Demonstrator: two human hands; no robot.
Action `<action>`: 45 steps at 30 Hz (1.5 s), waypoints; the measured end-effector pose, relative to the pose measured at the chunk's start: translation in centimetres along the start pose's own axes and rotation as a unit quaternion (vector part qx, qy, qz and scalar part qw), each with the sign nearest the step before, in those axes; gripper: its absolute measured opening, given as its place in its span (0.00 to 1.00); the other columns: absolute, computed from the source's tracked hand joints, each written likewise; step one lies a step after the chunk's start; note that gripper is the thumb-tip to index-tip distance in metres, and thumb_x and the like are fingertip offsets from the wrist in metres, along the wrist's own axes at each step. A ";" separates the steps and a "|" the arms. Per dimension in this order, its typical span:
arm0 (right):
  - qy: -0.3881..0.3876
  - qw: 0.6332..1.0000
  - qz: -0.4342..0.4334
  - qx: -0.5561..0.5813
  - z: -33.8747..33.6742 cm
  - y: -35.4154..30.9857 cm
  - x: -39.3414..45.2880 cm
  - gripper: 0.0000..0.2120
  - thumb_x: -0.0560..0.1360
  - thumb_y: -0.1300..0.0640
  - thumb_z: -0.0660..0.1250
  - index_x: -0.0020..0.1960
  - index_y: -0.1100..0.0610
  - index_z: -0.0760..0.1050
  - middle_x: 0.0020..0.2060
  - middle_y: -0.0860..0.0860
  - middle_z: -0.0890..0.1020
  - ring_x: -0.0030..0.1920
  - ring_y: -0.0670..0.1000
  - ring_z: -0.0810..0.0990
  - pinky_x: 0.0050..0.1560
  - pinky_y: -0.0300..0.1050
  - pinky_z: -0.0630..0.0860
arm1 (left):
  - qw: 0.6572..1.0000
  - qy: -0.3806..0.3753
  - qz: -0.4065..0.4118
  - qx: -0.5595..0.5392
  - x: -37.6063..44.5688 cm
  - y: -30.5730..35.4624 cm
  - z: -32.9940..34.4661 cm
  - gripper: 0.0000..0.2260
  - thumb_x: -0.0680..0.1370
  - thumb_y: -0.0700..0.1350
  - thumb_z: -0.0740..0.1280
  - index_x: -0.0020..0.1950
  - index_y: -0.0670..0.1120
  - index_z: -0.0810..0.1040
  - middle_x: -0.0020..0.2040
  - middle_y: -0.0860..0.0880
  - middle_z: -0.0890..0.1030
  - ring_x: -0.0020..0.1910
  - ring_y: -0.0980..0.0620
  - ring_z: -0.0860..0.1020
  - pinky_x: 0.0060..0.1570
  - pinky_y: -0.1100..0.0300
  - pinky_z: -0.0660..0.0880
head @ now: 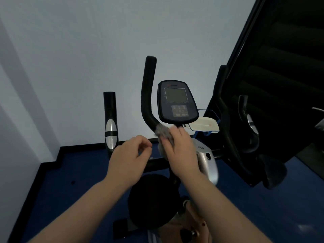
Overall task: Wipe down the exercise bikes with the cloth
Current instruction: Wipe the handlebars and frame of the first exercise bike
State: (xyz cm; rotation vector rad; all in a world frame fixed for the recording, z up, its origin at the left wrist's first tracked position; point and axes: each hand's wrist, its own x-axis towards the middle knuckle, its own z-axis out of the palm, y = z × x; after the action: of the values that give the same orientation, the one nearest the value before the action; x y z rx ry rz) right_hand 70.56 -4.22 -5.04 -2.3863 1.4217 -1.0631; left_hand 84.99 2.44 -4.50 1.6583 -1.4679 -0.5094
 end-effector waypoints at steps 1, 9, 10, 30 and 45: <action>0.003 1.000 -0.002 0.009 -0.2 0.5 -1.9 0.07 0.77 0.47 0.58 0.43 0.49 0.66 0.39 0.46 0.70 0.41 0.49 0.69 0.40 0.48 0.69 | 1.000 -0.012 0.008 0.017 -0.1 -0.2 0.0 0.04 0.77 0.49 0.65 0.48 0.55 0.79 0.44 0.58 0.81 0.46 0.60 0.78 0.51 0.55 0.75; -0.005 0.999 0.028 0.038 -0.5 -0.1 -0.4 0.10 0.80 0.50 0.58 0.41 0.52 0.63 0.38 0.48 0.72 0.39 0.49 0.71 0.37 0.49 0.69 | 0.997 -0.024 0.033 0.066 -0.8 -0.1 0.0 0.06 0.77 0.51 0.64 0.46 0.55 0.81 0.38 0.57 0.80 0.39 0.58 0.77 0.49 0.49 0.74; 0.010 0.998 0.042 0.043 -0.2 0.0 -1.8 0.09 0.79 0.50 0.58 0.42 0.51 0.64 0.37 0.47 0.71 0.39 0.48 0.71 0.37 0.48 0.69 | 0.997 -0.023 0.032 0.067 -0.8 -0.1 0.0 0.06 0.77 0.51 0.64 0.46 0.55 0.81 0.38 0.57 0.81 0.39 0.58 0.77 0.50 0.49 0.74; 0.038 0.990 0.090 0.103 -0.8 0.2 -4.2 0.03 0.78 0.50 0.61 0.46 0.45 0.68 0.42 0.42 0.78 0.42 0.41 0.77 0.42 0.43 0.75 | 0.998 -0.027 0.025 0.055 -1.0 0.6 -0.5 0.11 0.75 0.54 0.60 0.41 0.56 0.82 0.36 0.58 0.81 0.37 0.59 0.77 0.49 0.47 0.74; 0.076 0.957 0.281 -0.018 -1.0 -0.4 -4.2 0.05 0.78 0.51 0.62 0.48 0.47 0.76 0.43 0.41 0.79 0.43 0.45 0.78 0.38 0.42 0.69 | 0.996 -0.037 0.034 0.076 -0.9 0.5 -0.6 0.07 0.77 0.47 0.65 0.42 0.55 0.81 0.37 0.58 0.79 0.39 0.58 0.77 0.50 0.47 0.74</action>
State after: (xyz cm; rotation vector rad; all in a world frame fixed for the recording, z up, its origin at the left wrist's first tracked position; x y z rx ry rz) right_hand 68.94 -0.35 -6.21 -1.7604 2.0132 -1.0736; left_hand 84.92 3.54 -4.01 1.7170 -1.6457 -0.4340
